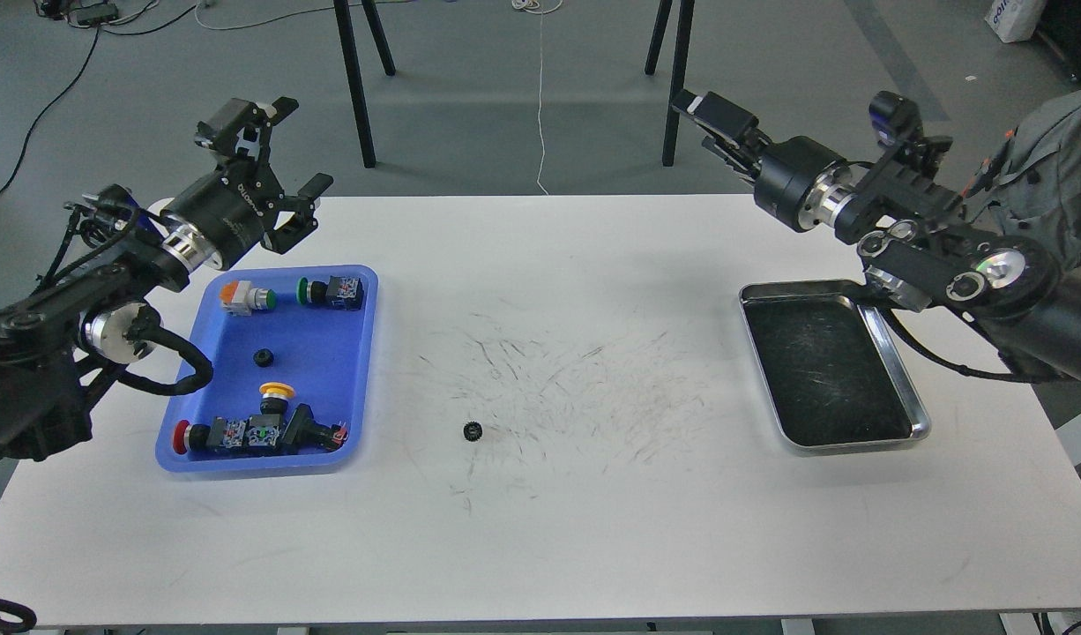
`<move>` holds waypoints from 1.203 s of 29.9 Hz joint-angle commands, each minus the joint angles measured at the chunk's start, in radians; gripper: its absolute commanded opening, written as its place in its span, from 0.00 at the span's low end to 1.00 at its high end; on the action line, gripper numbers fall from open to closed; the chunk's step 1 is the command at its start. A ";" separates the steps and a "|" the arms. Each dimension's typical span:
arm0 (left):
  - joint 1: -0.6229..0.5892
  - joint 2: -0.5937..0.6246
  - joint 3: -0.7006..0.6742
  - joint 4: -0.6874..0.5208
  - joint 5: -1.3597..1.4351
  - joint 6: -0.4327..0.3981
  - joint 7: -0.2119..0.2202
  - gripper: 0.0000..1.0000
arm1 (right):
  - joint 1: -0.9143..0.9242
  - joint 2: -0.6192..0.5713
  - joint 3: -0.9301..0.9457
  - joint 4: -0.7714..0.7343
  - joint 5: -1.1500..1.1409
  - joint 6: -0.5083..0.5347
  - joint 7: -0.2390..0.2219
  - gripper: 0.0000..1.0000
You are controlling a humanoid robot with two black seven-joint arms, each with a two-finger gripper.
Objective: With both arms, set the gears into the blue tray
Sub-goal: 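Raise the right gripper away and swing the left gripper over the blue tray, then reach the left gripper from the blue tray toward the black gear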
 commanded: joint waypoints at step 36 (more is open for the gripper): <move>0.093 0.340 0.251 -0.774 0.856 0.315 0.000 0.99 | -0.445 -0.127 0.491 0.046 0.114 0.106 0.000 0.92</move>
